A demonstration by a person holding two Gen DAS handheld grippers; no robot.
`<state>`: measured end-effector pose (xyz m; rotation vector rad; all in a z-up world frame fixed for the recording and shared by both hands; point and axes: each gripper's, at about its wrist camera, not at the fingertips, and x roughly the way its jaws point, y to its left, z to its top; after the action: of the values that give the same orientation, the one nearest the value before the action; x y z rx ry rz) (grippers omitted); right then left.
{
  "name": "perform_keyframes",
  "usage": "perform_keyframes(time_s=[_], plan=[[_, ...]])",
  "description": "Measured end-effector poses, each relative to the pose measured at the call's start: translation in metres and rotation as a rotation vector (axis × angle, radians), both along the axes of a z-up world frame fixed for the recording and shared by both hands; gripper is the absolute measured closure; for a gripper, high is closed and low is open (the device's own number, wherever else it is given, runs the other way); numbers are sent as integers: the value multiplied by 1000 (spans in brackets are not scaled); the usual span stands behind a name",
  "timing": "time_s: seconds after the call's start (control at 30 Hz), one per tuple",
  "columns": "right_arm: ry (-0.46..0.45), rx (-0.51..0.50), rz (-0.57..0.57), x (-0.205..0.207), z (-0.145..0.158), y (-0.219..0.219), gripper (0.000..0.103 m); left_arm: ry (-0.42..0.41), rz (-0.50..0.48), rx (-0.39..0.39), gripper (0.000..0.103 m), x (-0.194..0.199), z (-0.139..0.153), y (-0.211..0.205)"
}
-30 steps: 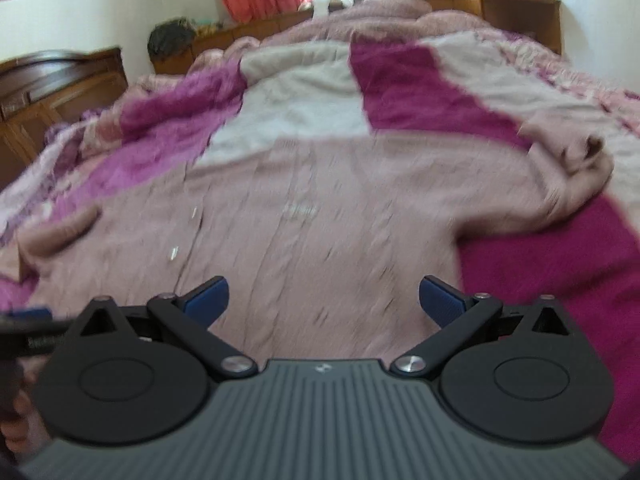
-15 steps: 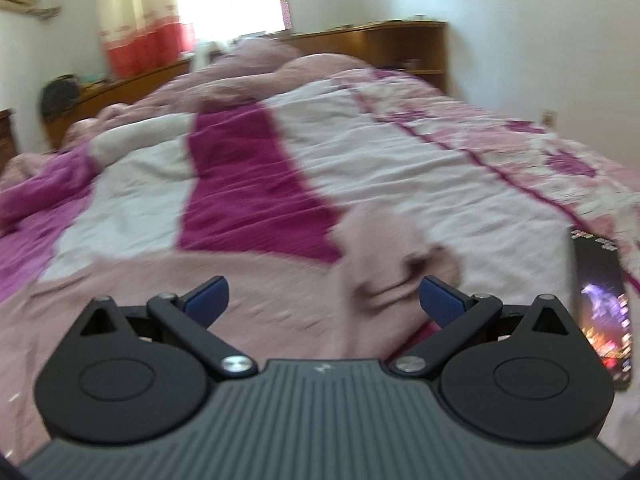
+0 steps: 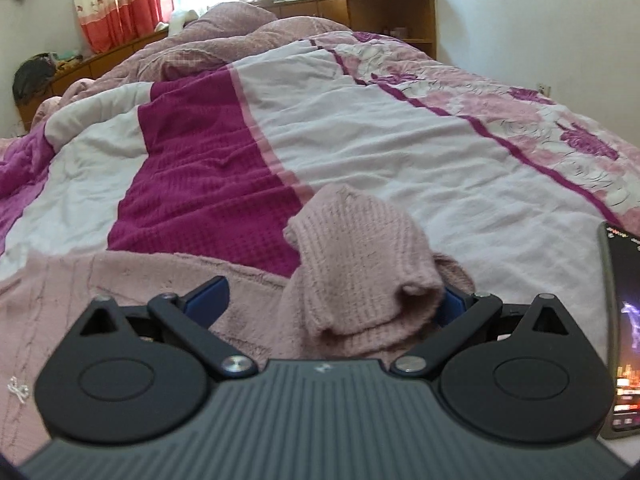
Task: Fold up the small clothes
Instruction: 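Grasp the cardigan sleeve cuff with the right gripper, then lift the sleeve with the right gripper and lay it across the cardigan body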
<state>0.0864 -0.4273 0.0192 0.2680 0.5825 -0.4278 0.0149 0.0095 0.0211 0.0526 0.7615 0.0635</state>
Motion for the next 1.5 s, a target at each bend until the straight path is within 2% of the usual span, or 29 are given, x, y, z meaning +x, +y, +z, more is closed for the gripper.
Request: perform_keyframes(time_s=[0.03, 0.07, 0.1, 0.17, 0.23, 0.3, 0.7, 1.03, 1.07, 1.13, 1.37, 1.5], plan=[[-3, -6, -3, 0, -1, 0, 10, 0, -1, -1, 0, 0, 0, 0], [-15, -17, -9, -1, -1, 0, 24, 0, -1, -1, 0, 0, 0, 0], [-23, -21, -13, -1, -1, -1, 31, -1, -2, -1, 0, 0, 0, 0], [-27, -5, -24, -2, -1, -7, 56, -1, -1, -1, 0, 0, 0, 0], [-48, 40, -12, -5, 2, -15, 72, -1, -2, -5, 0, 0, 0, 1], [-66, 64, -16, -9, 8, -20, 77, -1, -2, -7, 0, 1, 0, 1], [-264, 142, 62, -34, 73, -10, 81, -4, 18, -35, 0, -1, 4, 9], [-401, 158, 189, -36, 124, 42, 82, -16, 52, -59, 0, -2, 12, 25], [-409, 161, 211, -34, 127, 48, 87, -19, 57, -60, 0, -3, 14, 28], [-427, 166, 254, -30, 132, 61, 87, -26, 65, -62, 0, -4, 17, 32], [-393, 118, 377, -11, 134, 110, 87, -48, 93, -52, 0, -12, 24, 47], [-359, 171, 397, -7, 124, 122, 87, -53, 109, -66, 0, -18, 26, 56]])
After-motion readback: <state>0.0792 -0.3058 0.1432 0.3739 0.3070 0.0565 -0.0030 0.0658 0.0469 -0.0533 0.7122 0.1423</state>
